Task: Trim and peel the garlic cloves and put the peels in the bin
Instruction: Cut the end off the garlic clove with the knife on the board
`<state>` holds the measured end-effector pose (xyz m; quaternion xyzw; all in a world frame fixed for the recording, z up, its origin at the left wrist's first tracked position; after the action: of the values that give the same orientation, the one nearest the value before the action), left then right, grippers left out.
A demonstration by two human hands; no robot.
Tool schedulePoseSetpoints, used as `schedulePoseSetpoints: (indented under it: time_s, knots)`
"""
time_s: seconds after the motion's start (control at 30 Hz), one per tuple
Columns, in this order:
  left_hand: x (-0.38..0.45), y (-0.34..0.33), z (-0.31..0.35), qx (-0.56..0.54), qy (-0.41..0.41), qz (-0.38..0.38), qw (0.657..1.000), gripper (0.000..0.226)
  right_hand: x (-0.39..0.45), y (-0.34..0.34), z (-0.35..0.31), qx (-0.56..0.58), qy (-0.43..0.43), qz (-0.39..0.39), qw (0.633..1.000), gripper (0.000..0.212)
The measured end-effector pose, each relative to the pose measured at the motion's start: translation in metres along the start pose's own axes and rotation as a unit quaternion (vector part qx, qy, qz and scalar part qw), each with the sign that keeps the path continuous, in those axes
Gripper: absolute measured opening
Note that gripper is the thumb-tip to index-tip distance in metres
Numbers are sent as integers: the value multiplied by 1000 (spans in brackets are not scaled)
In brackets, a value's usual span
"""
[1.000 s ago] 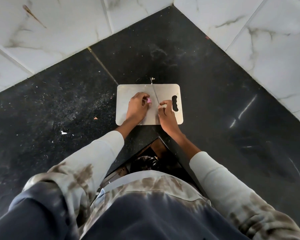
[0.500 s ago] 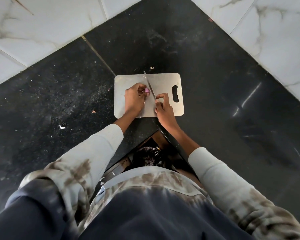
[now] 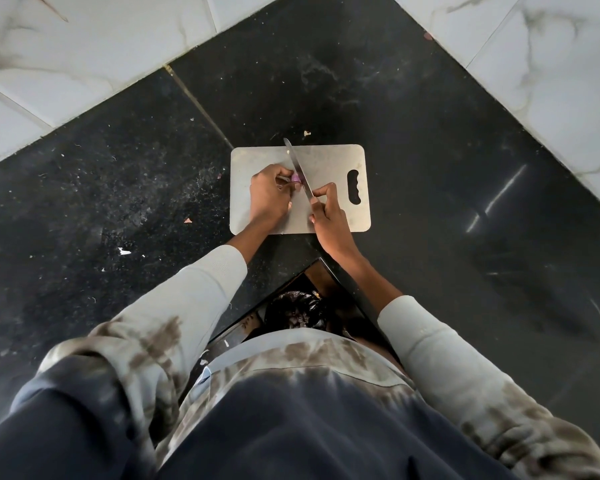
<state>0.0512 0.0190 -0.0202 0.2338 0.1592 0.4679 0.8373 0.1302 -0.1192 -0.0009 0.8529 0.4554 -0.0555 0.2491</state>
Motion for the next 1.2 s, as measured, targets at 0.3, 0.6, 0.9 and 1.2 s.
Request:
schedulePoseSetpoints:
  time_s: [0.3,0.6,0.9,1.2]
  knots:
    - [6,-2,-7,21,-21,-8,1000,5,-1,0,-13,-54,14,-6,998,3]
    - [11,-2,-14,17,-23,-15,999,10,1,-6,-16,-67,4,10,998,6]
    - [9,-1,-9,13,-35,-18,999,14,23,-11,-13,-74,-13,6,997,7]
    - [8,-2,-10,-20,-21,-17,999,2,-15,-16,20,-79,5,39,996,4]
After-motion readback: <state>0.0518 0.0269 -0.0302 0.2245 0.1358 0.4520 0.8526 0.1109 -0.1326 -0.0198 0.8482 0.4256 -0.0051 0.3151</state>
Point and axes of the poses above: each hand's wrist, its own x-axis towards the middle knuckle, its own y-axis out of the back of the hand, z = x × y, the point moved 1 cm from there along x, towards the middle knuckle, and after that the axes turned 3 degrees about -y, right-handed, at the moved point
